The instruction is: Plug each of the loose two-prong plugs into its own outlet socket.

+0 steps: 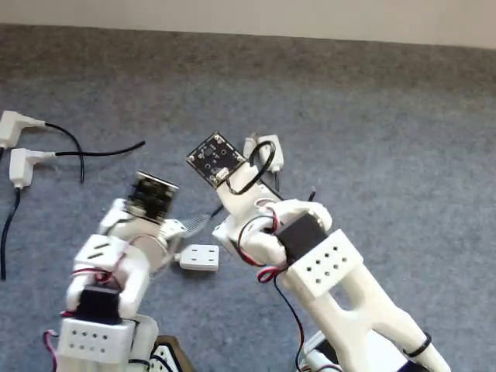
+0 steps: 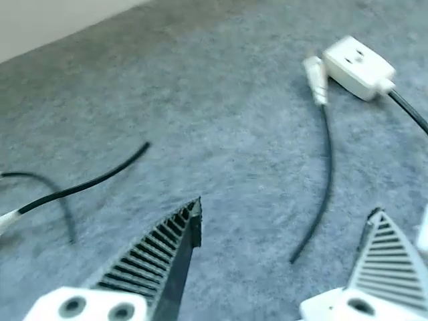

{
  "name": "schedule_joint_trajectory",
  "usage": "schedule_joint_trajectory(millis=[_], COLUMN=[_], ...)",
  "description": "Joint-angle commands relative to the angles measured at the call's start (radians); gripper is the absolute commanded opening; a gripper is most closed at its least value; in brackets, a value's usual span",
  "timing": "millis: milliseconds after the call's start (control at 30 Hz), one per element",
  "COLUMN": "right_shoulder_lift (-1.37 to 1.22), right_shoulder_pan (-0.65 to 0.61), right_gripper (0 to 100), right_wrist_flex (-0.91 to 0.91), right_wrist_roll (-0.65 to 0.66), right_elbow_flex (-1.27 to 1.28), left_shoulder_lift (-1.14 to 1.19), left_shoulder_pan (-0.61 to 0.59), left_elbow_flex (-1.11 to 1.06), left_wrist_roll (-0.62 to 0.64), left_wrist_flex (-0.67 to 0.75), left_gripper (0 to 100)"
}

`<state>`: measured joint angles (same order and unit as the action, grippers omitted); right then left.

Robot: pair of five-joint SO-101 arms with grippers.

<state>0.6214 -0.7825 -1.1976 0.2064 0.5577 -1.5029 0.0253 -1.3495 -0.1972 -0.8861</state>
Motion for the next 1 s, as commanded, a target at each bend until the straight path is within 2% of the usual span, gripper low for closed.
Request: schedule_joint_trajectory(millis=[0,133,300,433,567,733,967], right_shoulder_lift=[-0.028,-0.073,-0.084,-0.091,-0.093,-0.120,-0.374], right_shoulder_pan=[0.027,0.027,0.015,-0.054,-0.125,-0.131,-0.131], right_gripper=[0.7,0.7,0.7,0.7,0.7,0.7,0.7], right_wrist_flex=[0.013,0.012,0.018,0.019,0.012,0.015,-0.047], right_wrist_roll=[0.066,0.114,0.138,0.180,0.324,0.425,0.497], right_elbow_flex=[0.007,0.007,0.005,0.005,0.005,-0.013,-0.240], left_shoulder_lift=[0.099,0.401,0.940,1.331,1.647,1.819,1.879], left_shoulder_pan=[-0.058,-0.107,-0.260,-0.372,-0.464,-0.568,-0.630], left_elbow_flex=[0.295,0.572,0.920,1.132,1.290,1.438,1.486], left_wrist_roll=[0.081,0.158,0.157,0.127,0.127,0.121,0.011], left_wrist_flex=[-0.190,-0.275,-0.361,-0.374,-0.377,-0.374,-0.370], left_gripper=[37,37,37,37,37,37,37])
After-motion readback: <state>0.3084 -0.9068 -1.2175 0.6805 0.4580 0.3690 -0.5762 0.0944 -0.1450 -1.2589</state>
